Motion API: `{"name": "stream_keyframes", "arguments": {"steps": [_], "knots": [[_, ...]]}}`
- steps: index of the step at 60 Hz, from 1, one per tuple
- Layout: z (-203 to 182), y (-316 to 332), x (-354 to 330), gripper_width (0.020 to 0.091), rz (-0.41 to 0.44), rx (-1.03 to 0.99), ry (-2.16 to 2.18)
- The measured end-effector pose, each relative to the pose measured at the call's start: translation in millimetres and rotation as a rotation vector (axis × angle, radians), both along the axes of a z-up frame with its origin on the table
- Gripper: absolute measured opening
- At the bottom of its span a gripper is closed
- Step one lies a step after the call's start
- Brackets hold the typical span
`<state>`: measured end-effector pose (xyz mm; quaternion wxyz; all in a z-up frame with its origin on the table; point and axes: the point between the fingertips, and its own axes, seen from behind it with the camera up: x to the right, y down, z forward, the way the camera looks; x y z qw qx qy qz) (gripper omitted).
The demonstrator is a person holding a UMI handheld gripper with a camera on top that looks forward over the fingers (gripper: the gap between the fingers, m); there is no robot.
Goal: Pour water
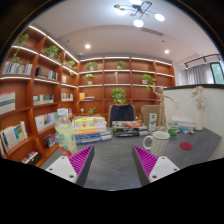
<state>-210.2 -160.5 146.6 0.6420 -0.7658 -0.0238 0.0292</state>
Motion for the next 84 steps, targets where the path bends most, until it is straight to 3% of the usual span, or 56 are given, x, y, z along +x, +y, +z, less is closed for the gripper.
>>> {"name": "stream_keyframes", "arguments": {"steps": [6,22,38,43,47,48,58,75,84], "knots": [[-28.2,8.6,-92.4,0.0770,0.045,0.002,0.025],[-25.8,39.5,-197.0,0.0770,0.196,0.046,0.121],[-32.4,100.3,-220.0,0.0761,0.142,0.052,0.101],[-40.4,112.3,-227.7,0.0709,0.145,0.040,0.060],[-48.4,119.5,-226.2,0.0587,0.115,0.030,0.013],[-50.9,120.8,-224.2,0.0520,0.100,0.025,-0.003],[-52.6,119.0,-224.4,0.0359,0.094,0.018,-0.047],[-48.5,117.6,-198.1,0.0356,0.072,-0.013,0.116],[-17.2,120.1,-163.1,0.0357,0.084,0.008,0.366]]}}
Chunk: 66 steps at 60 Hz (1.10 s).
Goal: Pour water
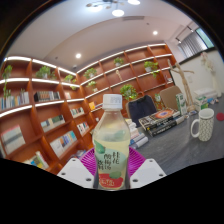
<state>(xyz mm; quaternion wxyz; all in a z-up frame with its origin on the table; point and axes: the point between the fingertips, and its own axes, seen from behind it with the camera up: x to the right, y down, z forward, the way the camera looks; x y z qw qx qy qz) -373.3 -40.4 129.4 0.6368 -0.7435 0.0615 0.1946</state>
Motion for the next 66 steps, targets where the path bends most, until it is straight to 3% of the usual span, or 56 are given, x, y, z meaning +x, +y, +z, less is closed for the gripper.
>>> {"name": "stream_keyframes", "arguments": {"steps": [20,27,48,66], "knots": [[86.3,19.0,123.7,0.0355,-0.068,0.045,0.806],[94.9,23.1,174.1,0.0355,-0.124,0.060,1.074],[66.6,44.5,242.3,0.0363,-0.180,-0.011,1.668],[58.1,60.9,239.0,0.0363,-0.162,-0.071,1.683]]}}
